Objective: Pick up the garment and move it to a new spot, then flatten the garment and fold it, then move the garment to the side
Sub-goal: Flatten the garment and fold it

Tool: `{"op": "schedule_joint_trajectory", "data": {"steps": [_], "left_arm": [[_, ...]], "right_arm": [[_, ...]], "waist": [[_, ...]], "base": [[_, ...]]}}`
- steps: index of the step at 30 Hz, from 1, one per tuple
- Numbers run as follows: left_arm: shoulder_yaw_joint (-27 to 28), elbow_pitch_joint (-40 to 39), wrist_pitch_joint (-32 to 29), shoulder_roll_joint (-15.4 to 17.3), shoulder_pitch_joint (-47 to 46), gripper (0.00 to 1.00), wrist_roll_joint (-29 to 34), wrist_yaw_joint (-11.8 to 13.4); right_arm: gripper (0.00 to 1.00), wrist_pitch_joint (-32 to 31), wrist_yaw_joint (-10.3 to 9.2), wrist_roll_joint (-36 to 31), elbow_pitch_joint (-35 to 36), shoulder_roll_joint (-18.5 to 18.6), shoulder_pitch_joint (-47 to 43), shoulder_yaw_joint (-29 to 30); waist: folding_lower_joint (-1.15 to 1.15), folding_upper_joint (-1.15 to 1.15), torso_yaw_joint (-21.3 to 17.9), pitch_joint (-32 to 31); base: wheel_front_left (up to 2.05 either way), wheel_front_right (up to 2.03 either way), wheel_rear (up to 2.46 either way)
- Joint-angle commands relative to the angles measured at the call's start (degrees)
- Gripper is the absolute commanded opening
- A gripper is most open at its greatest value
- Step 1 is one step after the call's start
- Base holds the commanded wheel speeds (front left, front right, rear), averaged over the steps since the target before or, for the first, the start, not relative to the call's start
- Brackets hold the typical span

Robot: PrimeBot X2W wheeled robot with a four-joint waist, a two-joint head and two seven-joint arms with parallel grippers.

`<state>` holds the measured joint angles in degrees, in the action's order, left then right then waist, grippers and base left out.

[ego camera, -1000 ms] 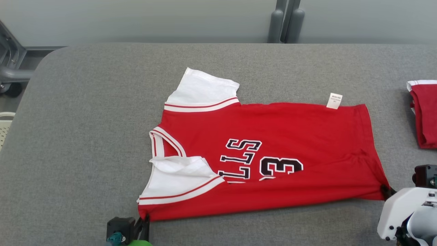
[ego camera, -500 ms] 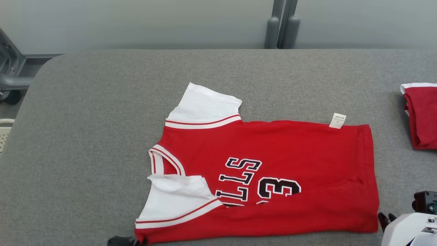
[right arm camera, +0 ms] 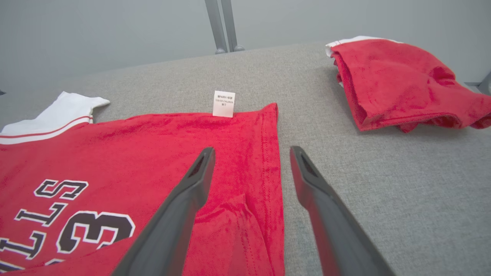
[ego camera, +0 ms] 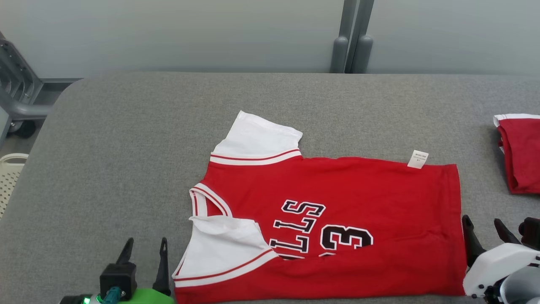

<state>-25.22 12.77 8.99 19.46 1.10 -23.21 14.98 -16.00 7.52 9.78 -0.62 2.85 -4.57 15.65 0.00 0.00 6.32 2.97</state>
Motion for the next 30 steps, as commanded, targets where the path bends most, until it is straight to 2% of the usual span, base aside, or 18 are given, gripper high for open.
{"op": "schedule_joint_trajectory", "data": {"steps": [1, 7, 14, 19, 23, 30], "left_arm": [[0.52, -0.01, 1.28, -0.24, -1.45, 1.00, 0.20, -0.06], [2.92, -2.05, 5.76, -2.29, -4.78, 1.00, -0.19, -1.34], [7.65, -5.02, 6.19, -5.17, -5.92, 1.00, -1.70, -5.68], [9.83, -3.58, 6.19, -5.38, -5.73, 1.00, -1.02, -8.96], [9.05, -0.59, 6.19, -4.35, -5.97, 1.00, 0.32, -11.38], [8.71, 2.22, 6.20, -4.13, -5.54, 1.00, 0.74, -12.88]], "right_arm": [[1.00, 2.00, -0.06, 0.27, -0.44, 0.01, 0.48, -0.68], [1.00, 16.27, -0.07, 1.06, -1.67, 0.07, 3.47, -4.19], [1.00, 25.52, -0.06, 0.33, -6.64, 0.13, 5.58, -8.02], [1.00, 28.72, -0.06, -0.41, -9.89, 0.15, 6.72, -9.75], [1.00, 29.42, -0.06, -1.31, -12.48, 0.14, 6.94, -10.58], [1.00, 29.40, -0.06, -2.87, -14.96, 0.14, 6.90, -10.49]], "waist": [[0.00, 0.00, 0.14, -0.44], [0.00, 0.00, 0.22, -1.58], [0.00, 0.00, 0.28, -2.97], [0.00, 0.00, -0.02, -3.86], [0.00, 0.00, -0.24, -4.47], [0.00, 0.00, -0.56, -5.01]], "base": [[0.00, 0.00, 0.00], [0.00, 0.00, 0.00], [0.00, 0.00, 0.00], [0.00, 0.00, 0.00], [0.00, 0.00, 0.00], [0.00, 0.00, 0.00]]}}
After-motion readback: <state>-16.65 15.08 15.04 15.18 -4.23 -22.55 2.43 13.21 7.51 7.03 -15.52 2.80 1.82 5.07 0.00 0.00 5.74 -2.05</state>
